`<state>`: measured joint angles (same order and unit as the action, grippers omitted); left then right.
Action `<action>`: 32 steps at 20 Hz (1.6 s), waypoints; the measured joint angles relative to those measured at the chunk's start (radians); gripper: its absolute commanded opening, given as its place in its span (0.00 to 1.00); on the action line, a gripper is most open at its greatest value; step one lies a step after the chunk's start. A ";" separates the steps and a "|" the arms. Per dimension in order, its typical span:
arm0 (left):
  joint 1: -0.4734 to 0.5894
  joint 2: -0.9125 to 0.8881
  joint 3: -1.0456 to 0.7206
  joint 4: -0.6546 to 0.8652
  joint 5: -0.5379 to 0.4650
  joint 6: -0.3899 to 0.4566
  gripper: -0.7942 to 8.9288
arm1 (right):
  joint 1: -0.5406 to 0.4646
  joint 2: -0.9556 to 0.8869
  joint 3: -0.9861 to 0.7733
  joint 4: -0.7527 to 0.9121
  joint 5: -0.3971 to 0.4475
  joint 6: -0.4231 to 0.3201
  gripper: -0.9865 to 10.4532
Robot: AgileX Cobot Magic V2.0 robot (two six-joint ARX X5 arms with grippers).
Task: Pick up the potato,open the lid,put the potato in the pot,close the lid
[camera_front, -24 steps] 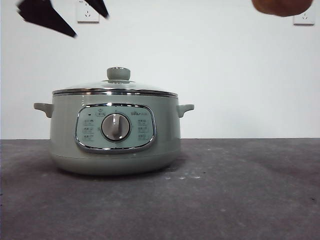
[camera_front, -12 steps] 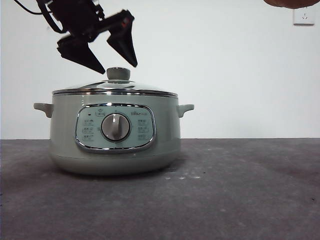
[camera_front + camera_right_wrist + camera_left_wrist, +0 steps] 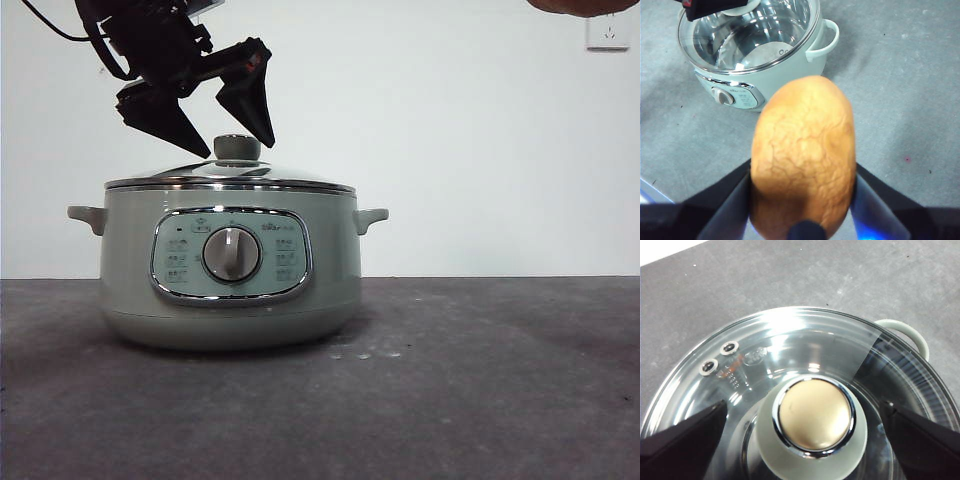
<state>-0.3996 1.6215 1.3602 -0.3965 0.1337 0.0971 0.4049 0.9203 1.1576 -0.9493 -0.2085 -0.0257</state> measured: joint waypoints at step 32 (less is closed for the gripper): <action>0.036 -0.216 0.027 -0.072 0.004 -0.012 0.07 | 0.000 0.022 0.000 0.089 -0.023 0.001 0.08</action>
<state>-0.3634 1.4055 1.3876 -0.4690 0.1379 0.0849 0.4049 0.9424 1.1576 -0.8608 -0.2317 -0.0246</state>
